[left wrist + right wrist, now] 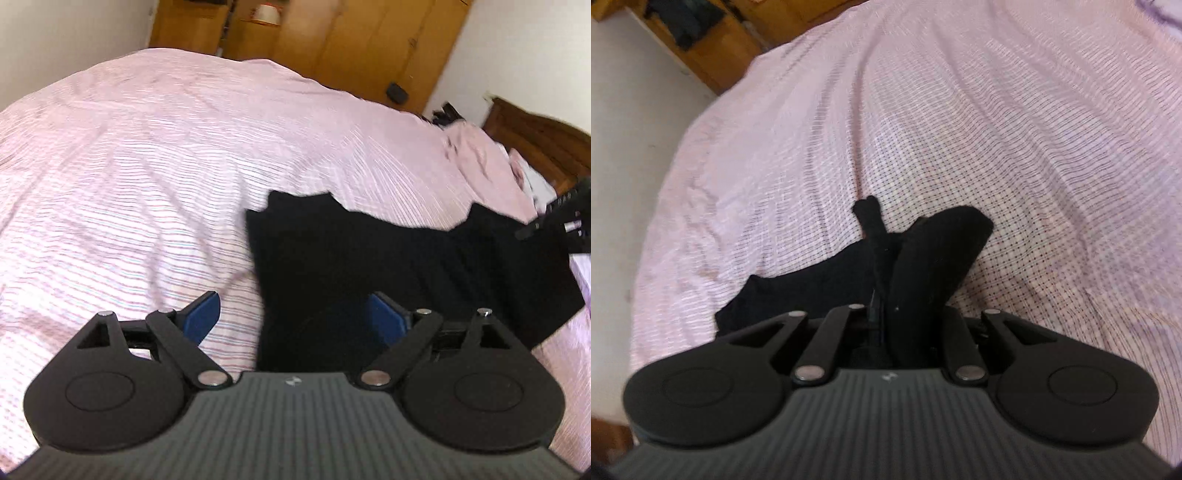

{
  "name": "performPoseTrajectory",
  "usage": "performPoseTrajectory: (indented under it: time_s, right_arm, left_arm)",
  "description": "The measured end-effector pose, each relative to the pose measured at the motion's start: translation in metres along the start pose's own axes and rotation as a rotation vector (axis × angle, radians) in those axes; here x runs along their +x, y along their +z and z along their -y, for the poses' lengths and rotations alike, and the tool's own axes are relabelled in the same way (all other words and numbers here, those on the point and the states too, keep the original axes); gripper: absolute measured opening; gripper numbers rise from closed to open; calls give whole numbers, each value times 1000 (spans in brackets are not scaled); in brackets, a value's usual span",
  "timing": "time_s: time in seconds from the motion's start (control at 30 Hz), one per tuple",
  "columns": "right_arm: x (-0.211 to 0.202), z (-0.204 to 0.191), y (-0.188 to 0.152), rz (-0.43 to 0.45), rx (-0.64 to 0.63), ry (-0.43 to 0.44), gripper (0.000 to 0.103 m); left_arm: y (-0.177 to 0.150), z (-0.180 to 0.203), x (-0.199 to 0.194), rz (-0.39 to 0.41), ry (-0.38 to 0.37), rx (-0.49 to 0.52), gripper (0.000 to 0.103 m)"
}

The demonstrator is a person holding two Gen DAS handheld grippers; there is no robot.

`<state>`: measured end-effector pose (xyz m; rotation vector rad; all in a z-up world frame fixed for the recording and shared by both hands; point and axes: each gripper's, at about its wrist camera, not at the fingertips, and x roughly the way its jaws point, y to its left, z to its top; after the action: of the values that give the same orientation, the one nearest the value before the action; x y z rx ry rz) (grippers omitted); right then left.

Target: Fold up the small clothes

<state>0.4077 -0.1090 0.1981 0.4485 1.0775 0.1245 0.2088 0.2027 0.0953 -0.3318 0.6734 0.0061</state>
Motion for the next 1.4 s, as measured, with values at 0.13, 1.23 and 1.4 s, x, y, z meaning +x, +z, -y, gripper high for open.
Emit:
performPoseTrajectory:
  time_s: [0.13, 1.23, 1.4]
  right_arm:
    - [1, -31, -4, 5, 0, -74, 12]
    - [92, -231, -139, 46, -214, -46, 13]
    - [97, -238, -146, 36, -246, -48, 17]
  left_arm:
    - [0, -19, -12, 13, 6, -5, 93]
    - [21, -94, -24, -20, 56, -146, 94]
    - [21, -101, -24, -26, 61, -164, 94]
